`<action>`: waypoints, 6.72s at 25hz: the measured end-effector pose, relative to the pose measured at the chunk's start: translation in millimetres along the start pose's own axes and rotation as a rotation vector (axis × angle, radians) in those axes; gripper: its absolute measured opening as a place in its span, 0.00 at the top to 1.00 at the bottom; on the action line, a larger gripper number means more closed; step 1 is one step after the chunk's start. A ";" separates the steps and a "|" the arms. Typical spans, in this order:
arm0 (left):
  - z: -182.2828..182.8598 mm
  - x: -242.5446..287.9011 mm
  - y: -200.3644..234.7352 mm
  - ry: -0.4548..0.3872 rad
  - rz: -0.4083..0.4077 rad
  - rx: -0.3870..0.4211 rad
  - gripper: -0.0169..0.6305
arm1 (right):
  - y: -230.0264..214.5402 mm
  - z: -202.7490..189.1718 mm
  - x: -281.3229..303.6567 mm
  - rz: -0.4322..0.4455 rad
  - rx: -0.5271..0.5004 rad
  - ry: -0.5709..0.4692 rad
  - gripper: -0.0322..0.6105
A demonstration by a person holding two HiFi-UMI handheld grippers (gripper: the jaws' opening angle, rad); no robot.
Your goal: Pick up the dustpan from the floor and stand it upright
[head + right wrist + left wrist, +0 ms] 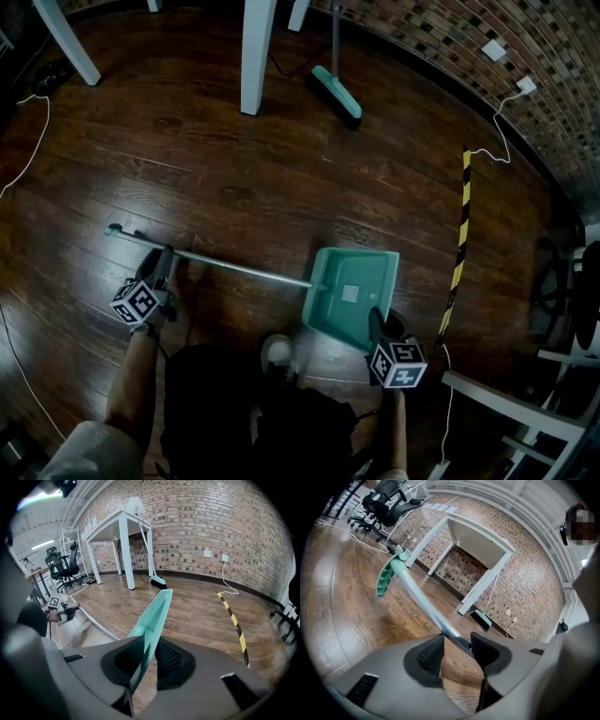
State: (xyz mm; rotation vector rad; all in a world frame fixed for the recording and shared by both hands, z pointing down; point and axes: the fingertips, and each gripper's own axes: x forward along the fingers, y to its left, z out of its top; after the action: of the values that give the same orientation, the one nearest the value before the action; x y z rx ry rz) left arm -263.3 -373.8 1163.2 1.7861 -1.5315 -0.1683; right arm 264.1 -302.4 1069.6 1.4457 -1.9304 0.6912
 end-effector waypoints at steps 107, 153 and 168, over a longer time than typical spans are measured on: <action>493.4 -535.9 -744.5 -0.329 -0.462 0.930 0.99 | 192.2 472.5 -795.0 0.048 0.013 -0.904 0.97; 217.7 -939.1 -816.4 -0.242 -0.556 0.910 0.99 | 229.2 108.7 -1110.6 0.067 0.078 -0.875 0.97; 237.8 -936.2 -797.5 -0.255 -0.524 0.926 0.99 | 251.8 123.3 -1108.9 0.005 0.051 -0.894 0.98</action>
State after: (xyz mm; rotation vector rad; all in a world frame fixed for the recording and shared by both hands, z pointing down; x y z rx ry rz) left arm -17.8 342.6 165.4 2.9886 -1.3615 0.0918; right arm 229.8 382.0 153.9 1.9883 -2.5589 0.0599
